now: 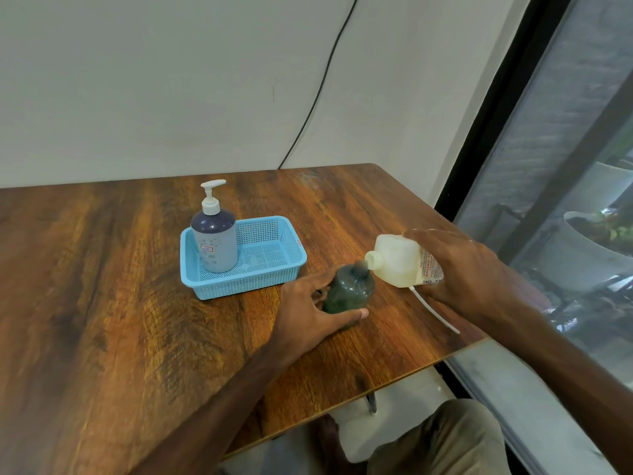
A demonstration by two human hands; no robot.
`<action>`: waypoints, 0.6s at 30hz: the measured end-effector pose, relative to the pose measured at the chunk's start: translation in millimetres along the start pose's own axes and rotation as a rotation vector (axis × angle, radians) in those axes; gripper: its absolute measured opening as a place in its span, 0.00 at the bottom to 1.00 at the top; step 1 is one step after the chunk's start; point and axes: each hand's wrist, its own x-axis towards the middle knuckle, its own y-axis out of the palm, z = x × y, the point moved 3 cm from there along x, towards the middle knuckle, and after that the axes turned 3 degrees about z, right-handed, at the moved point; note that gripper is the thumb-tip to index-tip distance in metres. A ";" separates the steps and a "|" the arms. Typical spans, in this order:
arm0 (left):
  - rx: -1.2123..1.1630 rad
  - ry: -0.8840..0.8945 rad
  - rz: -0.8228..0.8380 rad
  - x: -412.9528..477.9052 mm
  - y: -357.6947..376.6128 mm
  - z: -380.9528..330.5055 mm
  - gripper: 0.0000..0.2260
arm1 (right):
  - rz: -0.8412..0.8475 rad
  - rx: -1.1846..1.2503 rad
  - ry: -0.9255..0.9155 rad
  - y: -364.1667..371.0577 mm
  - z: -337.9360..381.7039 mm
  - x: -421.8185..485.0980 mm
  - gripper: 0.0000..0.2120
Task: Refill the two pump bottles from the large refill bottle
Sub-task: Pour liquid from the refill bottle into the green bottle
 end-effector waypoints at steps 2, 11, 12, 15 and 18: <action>-0.005 -0.001 -0.001 -0.3 0.4 0.2 0.32 | 0.000 -0.004 0.002 0.2 -0.2 0.3 0.38; -0.015 -0.002 -0.003 -1.0 0.1 -1.9 0.32 | -0.012 -0.014 -0.009 0.3 -2.0 0.9 0.38; -0.016 -0.002 0.000 -1.2 -0.1 -2.7 0.32 | -0.009 -0.018 -0.008 0.4 -2.3 1.1 0.38; -0.006 0.002 0.009 -1.0 -0.9 -4.5 0.32 | -0.001 -0.028 -0.009 0.8 -2.4 1.6 0.38; -0.011 0.002 0.010 -0.9 -1.6 -4.9 0.31 | -0.005 -0.035 -0.008 0.9 -2.1 1.9 0.39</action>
